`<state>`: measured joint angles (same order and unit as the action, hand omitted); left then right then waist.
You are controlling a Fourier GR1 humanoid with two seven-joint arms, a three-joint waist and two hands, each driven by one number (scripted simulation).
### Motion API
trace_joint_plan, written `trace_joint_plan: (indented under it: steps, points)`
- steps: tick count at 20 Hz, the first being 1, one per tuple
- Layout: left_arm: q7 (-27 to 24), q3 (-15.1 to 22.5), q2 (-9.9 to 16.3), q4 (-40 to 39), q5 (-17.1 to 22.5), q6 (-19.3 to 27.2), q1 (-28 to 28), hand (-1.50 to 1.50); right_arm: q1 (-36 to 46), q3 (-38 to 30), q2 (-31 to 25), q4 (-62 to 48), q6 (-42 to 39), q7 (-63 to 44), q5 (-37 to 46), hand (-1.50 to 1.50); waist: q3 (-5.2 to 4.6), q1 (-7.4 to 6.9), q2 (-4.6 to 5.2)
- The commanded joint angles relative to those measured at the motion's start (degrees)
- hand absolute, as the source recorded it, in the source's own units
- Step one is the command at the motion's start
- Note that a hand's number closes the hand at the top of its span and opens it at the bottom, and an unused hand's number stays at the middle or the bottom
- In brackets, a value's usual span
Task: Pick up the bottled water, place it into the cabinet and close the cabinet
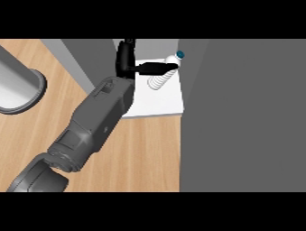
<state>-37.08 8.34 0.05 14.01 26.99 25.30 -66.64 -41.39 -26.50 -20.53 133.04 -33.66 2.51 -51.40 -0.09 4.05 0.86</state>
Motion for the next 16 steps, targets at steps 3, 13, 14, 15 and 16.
trace_joint_plan:
  steps: [3,13,14,15,16]
  points:
    - [-0.8,4.2,0.0,5.6,3.7,0.3,3.3,-1.50,1.9,0.7,0.4,4.7,4.2,-4.4,1.2,-1.50,0.03,-1.13,-0.51]
    - [2.7,17.2,0.0,26.3,10.9,2.2,19.3,-1.50,-4.1,-0.9,4.2,10.7,3.7,-4.2,0.5,-1.50,0.00,-2.67,-1.65]
    - [4.2,15.9,0.0,27.1,9.7,1.8,17.8,-1.50,-2.3,-2.3,2.1,10.4,5.2,-5.3,-1.1,-1.50,0.01,-3.60,-1.41]
    - [2.9,18.8,0.0,29.5,11.5,1.8,21.7,-1.50,0.0,-2.2,1.7,6.6,3.2,-4.2,0.6,-1.50,0.03,-3.28,-1.23]
    - [0.2,20.7,0.0,30.8,11.1,0.2,26.7,-1.50,-1.4,-2.9,1.9,6.9,3.3,-4.3,-0.7,-1.50,0.01,-3.31,-1.29]
